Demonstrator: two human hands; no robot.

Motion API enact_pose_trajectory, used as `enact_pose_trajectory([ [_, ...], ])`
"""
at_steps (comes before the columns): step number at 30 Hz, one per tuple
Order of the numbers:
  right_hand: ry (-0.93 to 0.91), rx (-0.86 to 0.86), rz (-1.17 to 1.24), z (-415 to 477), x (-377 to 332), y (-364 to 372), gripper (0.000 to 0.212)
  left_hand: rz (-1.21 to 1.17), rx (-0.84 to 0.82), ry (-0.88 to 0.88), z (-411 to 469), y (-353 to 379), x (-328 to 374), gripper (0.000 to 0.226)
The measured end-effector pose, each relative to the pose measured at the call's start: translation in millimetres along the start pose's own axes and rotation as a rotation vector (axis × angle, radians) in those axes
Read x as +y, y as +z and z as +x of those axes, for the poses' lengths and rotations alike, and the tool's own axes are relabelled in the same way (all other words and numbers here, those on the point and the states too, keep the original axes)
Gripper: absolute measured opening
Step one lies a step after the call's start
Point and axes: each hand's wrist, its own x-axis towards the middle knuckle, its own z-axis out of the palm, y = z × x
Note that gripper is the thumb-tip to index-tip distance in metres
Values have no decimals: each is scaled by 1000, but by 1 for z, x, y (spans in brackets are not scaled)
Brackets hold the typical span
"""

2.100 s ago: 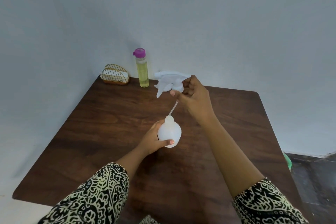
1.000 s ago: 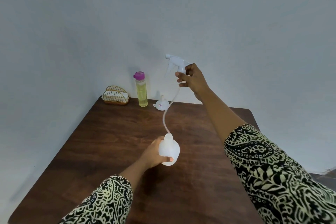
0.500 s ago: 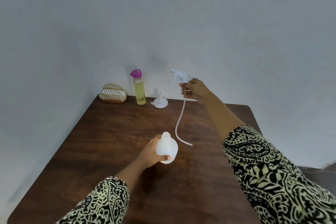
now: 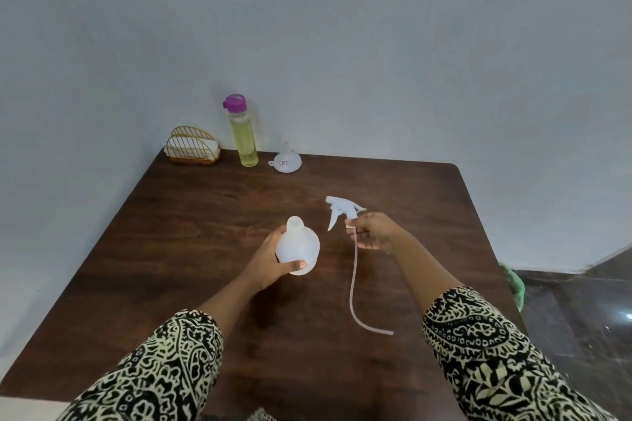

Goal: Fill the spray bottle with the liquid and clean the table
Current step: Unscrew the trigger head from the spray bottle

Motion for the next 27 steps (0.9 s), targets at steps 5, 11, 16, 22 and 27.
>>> enact_pose_trajectory([
  [5, 41, 49, 41, 5, 21, 3, 9, -5, 5, -14, -2, 0, -1, 101],
  [11, 31, 199, -36, 20, 37, 8, 21, -21, 19, -22, -1, 2, 1, 102],
  [16, 31, 270, -182, 24, 42, 6, 27, -43, 21, -21, -1, 2, -1, 106],
  [22, 17, 324, -298, 23, 44, 0, 19, -35, 31, -17, -1, 2, -3, 100],
  [27, 30, 331, -385, 20, 42, -1, 20, -12, 106, 2, 1, 8, -4, 92],
])
